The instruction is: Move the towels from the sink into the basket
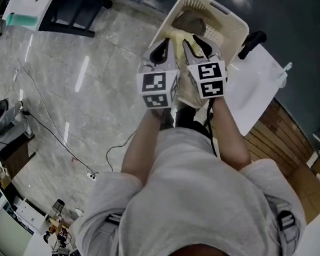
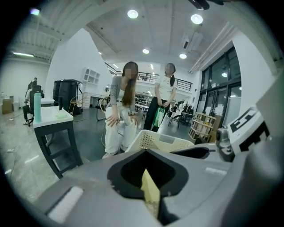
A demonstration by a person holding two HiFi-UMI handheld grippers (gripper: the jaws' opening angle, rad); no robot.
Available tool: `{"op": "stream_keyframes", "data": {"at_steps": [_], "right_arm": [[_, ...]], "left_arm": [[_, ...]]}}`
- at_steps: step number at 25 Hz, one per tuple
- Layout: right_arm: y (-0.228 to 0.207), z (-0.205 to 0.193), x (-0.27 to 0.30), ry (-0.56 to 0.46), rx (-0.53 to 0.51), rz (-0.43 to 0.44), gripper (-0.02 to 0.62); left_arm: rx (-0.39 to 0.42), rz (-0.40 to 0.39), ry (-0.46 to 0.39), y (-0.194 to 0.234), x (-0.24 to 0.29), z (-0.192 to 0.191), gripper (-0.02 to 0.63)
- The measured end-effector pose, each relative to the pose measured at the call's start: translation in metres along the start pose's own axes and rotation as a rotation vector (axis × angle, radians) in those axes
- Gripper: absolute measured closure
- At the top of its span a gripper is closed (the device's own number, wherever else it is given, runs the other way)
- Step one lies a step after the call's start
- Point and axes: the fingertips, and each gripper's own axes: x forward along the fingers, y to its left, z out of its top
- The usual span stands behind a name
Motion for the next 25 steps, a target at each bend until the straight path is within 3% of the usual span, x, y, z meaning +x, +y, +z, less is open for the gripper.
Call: {"op": "stream_keyframes", "data": {"at_steps": [5,8,15,25], "right_arm": [[-0.001,0.001,-0.02,-0.029,-0.007,-0.01,0.482],[-0.002,0.007,-0.034,-0.073,-0.017,-0.037,0.586],[-0.004,0.02,-0.081,-0.169,-0.056,-0.05,0.589],[0.004,0.025,-0.171,-0.349,-0.026,-0.103,0.589]], "left_arm": [[0.007,-0.004,-0.013,-0.011,-0.011,-0.001,0.59],[0.015,-0.005,-0.025,-0.016,-0.017,0.0,0.589],[0.028,-0.008,-0.067,-0.044,-0.035,0.007,0.589],[0.078,-0.037,-0.117,-0.098,-0.089,0.002,0.589]]}}
